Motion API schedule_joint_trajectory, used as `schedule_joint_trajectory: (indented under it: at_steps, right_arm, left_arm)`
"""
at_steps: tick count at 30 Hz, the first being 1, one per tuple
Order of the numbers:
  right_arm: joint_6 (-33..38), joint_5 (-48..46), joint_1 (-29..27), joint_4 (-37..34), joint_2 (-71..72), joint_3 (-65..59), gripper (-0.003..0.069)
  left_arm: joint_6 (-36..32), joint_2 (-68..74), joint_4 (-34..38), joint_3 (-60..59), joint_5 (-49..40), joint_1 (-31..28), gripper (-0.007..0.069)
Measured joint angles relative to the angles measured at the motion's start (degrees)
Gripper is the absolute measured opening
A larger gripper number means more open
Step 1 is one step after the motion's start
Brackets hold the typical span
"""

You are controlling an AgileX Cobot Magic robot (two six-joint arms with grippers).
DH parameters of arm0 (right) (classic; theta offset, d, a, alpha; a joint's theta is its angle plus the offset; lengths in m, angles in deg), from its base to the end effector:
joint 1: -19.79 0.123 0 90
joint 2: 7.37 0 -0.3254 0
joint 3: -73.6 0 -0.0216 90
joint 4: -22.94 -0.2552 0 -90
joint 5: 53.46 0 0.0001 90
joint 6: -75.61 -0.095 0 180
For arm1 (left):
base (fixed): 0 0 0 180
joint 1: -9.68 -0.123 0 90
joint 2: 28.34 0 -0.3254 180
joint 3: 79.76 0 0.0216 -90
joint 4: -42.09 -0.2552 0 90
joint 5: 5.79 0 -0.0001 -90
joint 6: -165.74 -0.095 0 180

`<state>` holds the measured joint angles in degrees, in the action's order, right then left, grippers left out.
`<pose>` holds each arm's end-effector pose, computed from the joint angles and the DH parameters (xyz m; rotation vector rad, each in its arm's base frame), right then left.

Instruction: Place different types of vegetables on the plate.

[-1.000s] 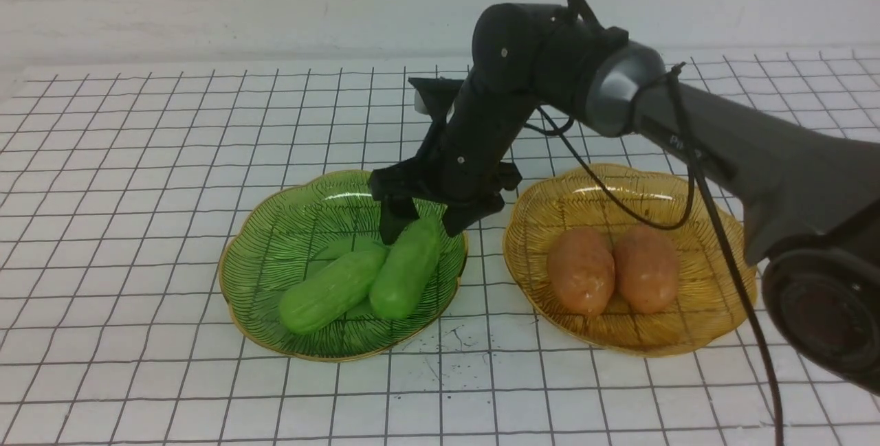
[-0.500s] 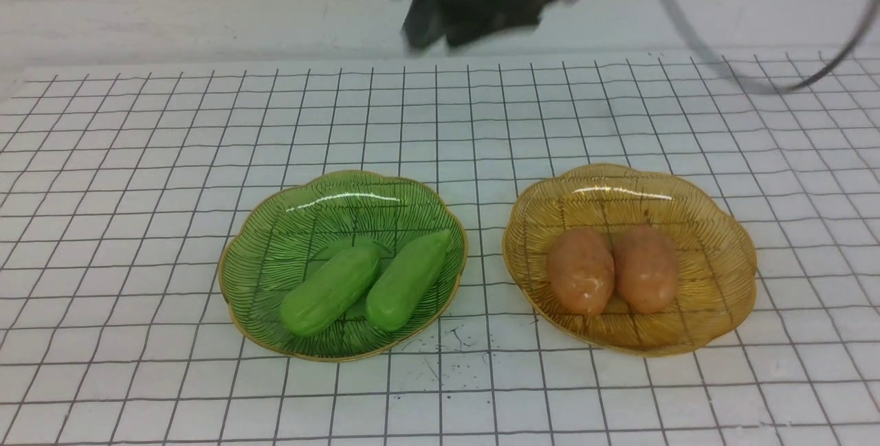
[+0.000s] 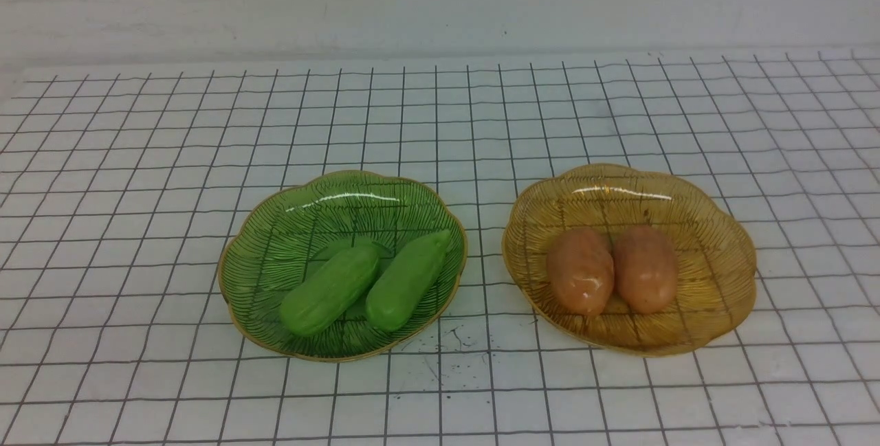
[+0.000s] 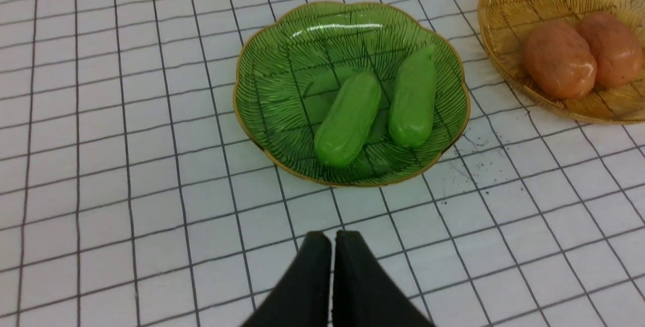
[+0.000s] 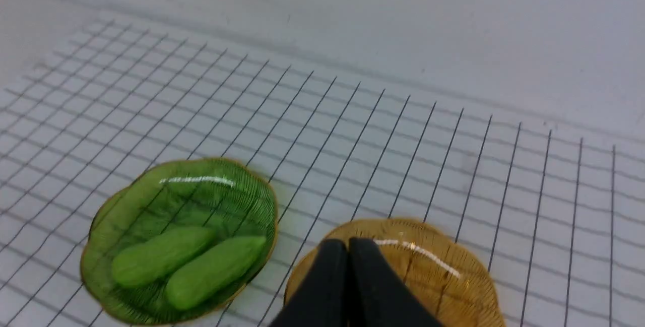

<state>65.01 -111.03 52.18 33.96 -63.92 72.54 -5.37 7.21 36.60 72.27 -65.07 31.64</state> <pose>0.1008 0.0458 0.5102 -0.3790 1.9686 0.2532 0.0342 -0.0053 0.3941 0.2485 2.1312 -0.1983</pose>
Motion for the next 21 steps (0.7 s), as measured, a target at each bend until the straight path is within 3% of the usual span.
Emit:
schedule_joint_trajectory:
  at_steps: [4, 7, 9, 15, 21]
  right_arm:
    - [-4.5, 21.3, 0.0, 5.1, 16.3, -21.5, -0.0014]
    - [-9.9, 42.4, 0.0, 8.4, 29.3, -37.8, -0.0014]
    - [-10.7, 49.0, 0.0, 9.8, 33.6, -43.1, -0.0014]
    - [-11.4, 58.8, 0.0, 13.4, 42.4, -53.4, -0.0015]
    - [-11.5, 62.2, 0.0, 13.5, 42.7, -53.8, -0.0015]
  left_arm:
    - [0.0, 0.0, 0.2, -1.4, 2.7, 0.0, -0.0008]
    - [0.0, 0.0, 0.6, -1.7, 3.1, 0.0, -0.0008]
    - [0.0, 0.0, 0.7, -1.8, 3.3, 0.0, -0.0008]
    - [-0.6, -1.1, 2.9, -2.1, 3.7, 0.0, -0.0008]
    - [-3.8, -7.7, 5.0, -3.4, 4.1, 0.0, -0.0008]
